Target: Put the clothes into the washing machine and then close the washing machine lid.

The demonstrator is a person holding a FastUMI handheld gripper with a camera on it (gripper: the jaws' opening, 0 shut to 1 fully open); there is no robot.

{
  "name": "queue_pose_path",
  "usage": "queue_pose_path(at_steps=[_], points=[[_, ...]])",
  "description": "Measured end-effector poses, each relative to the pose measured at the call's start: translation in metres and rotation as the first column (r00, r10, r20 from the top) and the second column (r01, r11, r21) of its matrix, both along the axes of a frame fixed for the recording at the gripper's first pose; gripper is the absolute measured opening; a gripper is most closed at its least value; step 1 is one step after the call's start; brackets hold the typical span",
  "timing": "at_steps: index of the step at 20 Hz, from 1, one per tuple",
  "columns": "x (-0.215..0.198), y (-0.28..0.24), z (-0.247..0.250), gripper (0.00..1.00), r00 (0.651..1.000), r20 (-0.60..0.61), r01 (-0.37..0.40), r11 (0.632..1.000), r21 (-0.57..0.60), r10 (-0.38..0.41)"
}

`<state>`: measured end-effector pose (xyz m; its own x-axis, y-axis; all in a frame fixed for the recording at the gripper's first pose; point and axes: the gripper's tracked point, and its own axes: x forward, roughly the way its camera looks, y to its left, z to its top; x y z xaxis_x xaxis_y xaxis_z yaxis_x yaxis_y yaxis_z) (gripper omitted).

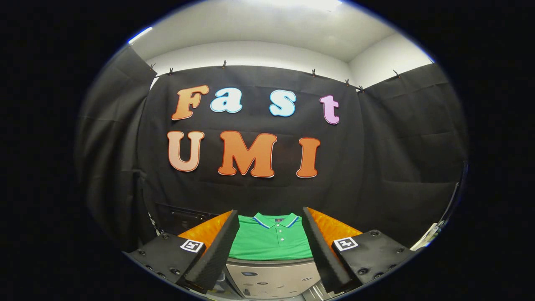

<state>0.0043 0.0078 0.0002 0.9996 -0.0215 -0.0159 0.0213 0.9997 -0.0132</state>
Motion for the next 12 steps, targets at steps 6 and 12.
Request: queue_pose_path(at_steps=[6,12], points=[[0.011,-0.005,-0.008,0.97,1.0,-0.022,0.004,1.0,-0.001,-0.004],[0.073,-0.032,-0.039,0.97,0.997,-0.073,0.012,1.0,0.016,-0.01]])
